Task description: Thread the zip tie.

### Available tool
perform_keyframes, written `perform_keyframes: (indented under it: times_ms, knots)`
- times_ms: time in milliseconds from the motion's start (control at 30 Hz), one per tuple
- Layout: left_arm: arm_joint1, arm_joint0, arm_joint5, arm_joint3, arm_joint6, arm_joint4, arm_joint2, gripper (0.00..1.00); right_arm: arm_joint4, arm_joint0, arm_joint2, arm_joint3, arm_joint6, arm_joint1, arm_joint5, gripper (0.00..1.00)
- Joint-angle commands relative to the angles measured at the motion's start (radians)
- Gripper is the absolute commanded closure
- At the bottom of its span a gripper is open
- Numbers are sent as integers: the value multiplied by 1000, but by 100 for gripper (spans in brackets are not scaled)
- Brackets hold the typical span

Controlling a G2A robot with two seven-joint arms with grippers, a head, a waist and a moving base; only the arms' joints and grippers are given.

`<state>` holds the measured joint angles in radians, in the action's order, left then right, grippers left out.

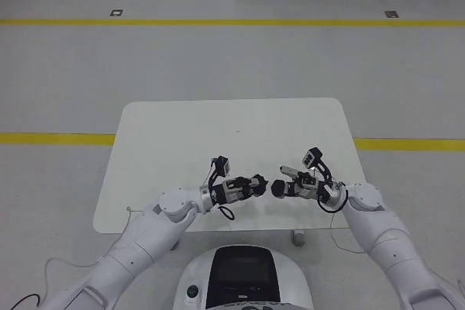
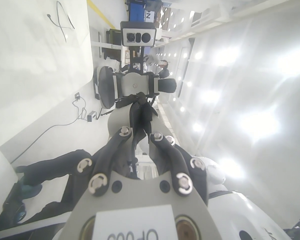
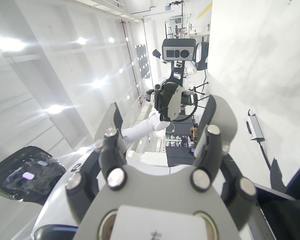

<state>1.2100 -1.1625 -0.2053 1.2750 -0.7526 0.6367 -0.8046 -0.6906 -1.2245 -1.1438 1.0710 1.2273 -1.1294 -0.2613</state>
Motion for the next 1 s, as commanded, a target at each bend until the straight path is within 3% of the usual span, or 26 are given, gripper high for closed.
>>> perform_keyframes:
  times_ms: [0, 133, 233, 333, 400, 633, 800, 967]
  knots:
    - [0, 0, 0, 0, -1, -6, 0, 100, 1, 0, 0, 0, 0, 0, 0, 0]
    - [0, 0, -3, 1, 5, -9, 0, 100, 1, 0, 0, 0, 0, 0, 0, 0]
    - [-2, -9, -67, -10, 45, -56, -7, 100, 1, 0, 0, 0, 0, 0, 0, 0]
    - [-5, -11, -134, -33, 44, -99, -16, 100, 1, 0, 0, 0, 0, 0, 0, 0]
    - [-8, -6, -135, -40, 60, -174, -21, 100, 1, 0, 0, 0, 0, 0, 0, 0]
    - [-13, -34, -135, 17, 50, -336, -63, 100, 1, 0, 0, 0, 0, 0, 0, 0]
    - [-11, -65, -135, 55, 13, -351, -100, 100, 1, 0, 0, 0, 0, 0, 0, 0]
    - [-11, -65, -135, 55, 13, -351, -100, 100, 1, 0, 0, 0, 0, 0, 0, 0]
